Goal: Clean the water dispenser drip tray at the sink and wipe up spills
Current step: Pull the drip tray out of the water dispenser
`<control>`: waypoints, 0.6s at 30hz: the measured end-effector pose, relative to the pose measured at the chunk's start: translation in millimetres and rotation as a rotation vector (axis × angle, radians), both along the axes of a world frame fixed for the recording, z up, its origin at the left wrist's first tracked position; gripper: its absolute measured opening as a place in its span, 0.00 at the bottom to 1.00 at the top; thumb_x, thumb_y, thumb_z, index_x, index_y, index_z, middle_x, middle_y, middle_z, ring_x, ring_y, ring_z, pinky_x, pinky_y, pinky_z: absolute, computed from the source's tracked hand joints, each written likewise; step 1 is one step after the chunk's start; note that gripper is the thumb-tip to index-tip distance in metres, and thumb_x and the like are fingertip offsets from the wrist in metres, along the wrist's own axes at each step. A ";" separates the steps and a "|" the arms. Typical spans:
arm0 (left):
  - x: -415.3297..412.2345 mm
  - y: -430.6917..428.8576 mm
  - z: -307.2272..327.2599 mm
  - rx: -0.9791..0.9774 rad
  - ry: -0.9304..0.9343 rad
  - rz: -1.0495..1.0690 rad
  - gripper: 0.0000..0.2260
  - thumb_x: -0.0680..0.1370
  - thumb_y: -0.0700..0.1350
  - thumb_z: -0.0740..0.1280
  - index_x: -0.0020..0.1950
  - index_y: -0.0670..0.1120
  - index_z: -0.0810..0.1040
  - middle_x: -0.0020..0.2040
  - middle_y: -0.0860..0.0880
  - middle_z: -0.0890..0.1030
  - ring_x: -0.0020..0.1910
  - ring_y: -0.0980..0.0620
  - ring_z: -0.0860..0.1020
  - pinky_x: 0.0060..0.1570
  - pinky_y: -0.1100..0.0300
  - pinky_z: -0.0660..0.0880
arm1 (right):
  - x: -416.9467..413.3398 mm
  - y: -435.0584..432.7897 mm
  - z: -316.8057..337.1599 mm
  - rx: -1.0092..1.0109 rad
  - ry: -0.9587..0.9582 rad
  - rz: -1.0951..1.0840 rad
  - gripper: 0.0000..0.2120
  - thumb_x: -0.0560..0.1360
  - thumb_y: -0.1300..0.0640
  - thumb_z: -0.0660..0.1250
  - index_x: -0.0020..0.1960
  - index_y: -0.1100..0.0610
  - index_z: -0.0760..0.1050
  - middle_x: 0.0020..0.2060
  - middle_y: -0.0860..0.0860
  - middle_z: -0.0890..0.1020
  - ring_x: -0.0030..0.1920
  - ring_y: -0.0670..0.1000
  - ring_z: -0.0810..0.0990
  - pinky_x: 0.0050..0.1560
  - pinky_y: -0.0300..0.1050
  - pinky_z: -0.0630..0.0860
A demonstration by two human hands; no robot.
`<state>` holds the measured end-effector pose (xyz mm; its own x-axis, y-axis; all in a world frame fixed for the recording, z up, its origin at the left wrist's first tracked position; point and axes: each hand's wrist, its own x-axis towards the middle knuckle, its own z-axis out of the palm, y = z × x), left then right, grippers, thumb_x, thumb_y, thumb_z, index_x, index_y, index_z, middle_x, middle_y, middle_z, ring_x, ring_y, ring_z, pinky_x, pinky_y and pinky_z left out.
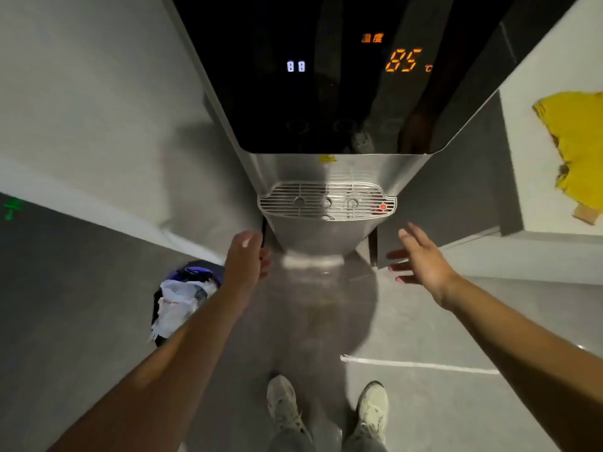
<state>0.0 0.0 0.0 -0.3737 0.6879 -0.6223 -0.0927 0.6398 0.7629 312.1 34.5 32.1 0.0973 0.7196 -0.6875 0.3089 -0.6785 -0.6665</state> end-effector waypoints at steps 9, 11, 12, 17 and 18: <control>-5.8 73.6 -31.0 -0.008 0.148 -0.165 0.18 0.83 0.62 0.55 0.59 0.51 0.75 0.54 0.38 0.83 0.51 0.38 0.84 0.50 0.42 0.83 | -27.2 68.7 -51.2 -0.022 0.080 -0.080 0.15 0.82 0.33 0.50 0.54 0.38 0.71 0.46 0.58 0.82 0.43 0.58 0.82 0.37 0.49 0.82; -5.8 73.2 -39.4 0.032 0.217 -0.183 0.17 0.84 0.60 0.55 0.55 0.49 0.76 0.51 0.37 0.84 0.48 0.37 0.84 0.49 0.40 0.82 | -28.3 67.5 -59.2 -0.037 0.088 -0.104 0.17 0.82 0.32 0.50 0.57 0.40 0.71 0.48 0.57 0.83 0.45 0.59 0.84 0.38 0.51 0.85; -5.3 71.9 -42.6 0.050 0.242 -0.181 0.17 0.85 0.59 0.55 0.54 0.49 0.77 0.50 0.37 0.84 0.46 0.38 0.84 0.49 0.40 0.82 | -28.8 66.2 -62.8 -0.031 0.092 -0.125 0.19 0.82 0.32 0.50 0.59 0.41 0.71 0.49 0.56 0.83 0.46 0.59 0.84 0.37 0.53 0.86; -4.8 73.8 -45.1 0.040 0.201 -0.138 0.15 0.85 0.55 0.56 0.52 0.49 0.78 0.44 0.41 0.83 0.41 0.45 0.81 0.41 0.49 0.82 | -35.3 61.0 -68.5 0.052 0.108 -0.217 0.19 0.84 0.38 0.51 0.64 0.47 0.71 0.47 0.52 0.81 0.41 0.52 0.80 0.33 0.45 0.81; -5.2 70.5 -44.0 0.036 0.188 -0.136 0.14 0.85 0.55 0.56 0.51 0.51 0.78 0.44 0.43 0.82 0.42 0.46 0.81 0.41 0.51 0.81 | -36.0 58.1 -67.8 0.050 0.112 -0.226 0.19 0.85 0.39 0.51 0.65 0.48 0.71 0.46 0.52 0.80 0.40 0.51 0.79 0.34 0.46 0.80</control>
